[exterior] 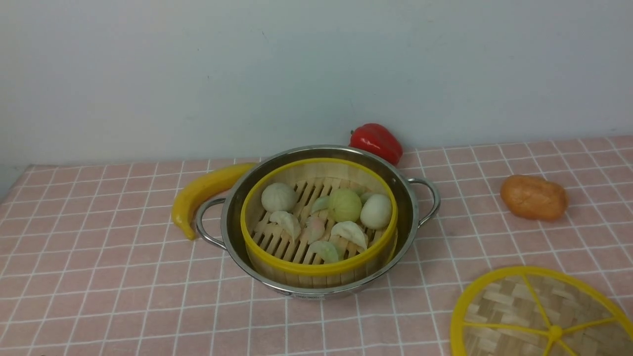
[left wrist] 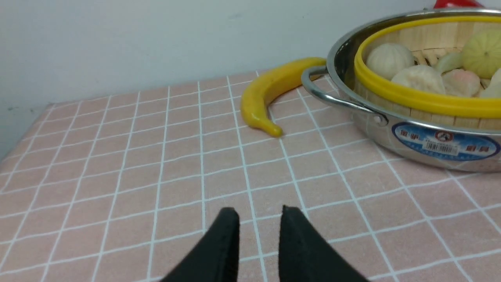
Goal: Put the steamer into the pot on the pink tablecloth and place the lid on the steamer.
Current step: 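Move the gripper down to the bamboo steamer lid and grasp its center knob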
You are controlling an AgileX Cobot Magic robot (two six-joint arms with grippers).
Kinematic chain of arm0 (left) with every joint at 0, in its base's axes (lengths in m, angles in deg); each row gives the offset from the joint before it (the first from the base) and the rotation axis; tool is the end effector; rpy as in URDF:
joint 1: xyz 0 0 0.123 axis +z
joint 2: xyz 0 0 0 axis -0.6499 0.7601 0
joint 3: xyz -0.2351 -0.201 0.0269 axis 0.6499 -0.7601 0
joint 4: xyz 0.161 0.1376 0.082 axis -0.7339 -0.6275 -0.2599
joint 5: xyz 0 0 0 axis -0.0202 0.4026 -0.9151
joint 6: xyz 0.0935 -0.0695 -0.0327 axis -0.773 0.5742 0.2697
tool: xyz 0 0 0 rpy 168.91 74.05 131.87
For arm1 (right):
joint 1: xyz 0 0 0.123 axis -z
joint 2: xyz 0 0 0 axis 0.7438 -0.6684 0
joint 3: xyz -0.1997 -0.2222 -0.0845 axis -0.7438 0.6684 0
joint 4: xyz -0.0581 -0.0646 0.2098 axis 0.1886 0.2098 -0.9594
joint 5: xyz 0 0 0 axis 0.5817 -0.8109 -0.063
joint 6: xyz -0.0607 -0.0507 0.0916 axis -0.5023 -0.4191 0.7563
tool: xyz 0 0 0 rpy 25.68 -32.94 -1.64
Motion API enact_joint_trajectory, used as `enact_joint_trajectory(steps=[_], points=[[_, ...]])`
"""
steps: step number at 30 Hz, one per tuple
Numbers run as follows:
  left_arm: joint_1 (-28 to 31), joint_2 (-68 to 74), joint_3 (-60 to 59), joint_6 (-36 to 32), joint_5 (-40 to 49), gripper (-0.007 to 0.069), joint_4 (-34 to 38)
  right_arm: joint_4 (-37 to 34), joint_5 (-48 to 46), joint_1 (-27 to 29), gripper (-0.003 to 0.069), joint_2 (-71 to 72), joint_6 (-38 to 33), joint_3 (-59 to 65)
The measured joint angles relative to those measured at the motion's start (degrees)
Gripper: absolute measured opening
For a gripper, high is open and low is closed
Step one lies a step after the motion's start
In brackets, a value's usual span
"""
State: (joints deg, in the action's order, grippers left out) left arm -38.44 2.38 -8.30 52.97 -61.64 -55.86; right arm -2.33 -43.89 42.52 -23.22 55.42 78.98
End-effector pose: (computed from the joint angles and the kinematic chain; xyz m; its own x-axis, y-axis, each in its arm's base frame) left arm 0.0319 -0.0102 0.1720 -0.2564 0.1199 -0.9591 0.0880 0.9910 0.1004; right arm 0.0329 -0.0041 0.1730 -0.2522 0.2716 -0.9288 0.0378 0.9618 0.2710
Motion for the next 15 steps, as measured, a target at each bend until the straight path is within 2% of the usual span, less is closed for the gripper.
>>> enact_joint_trajectory(steps=[15], points=[[0.05,-0.12,0.0,0.0,0.59,0.0181,0.33,0.0,0.0,0.0,0.0243,0.0,0.0,0.0]])
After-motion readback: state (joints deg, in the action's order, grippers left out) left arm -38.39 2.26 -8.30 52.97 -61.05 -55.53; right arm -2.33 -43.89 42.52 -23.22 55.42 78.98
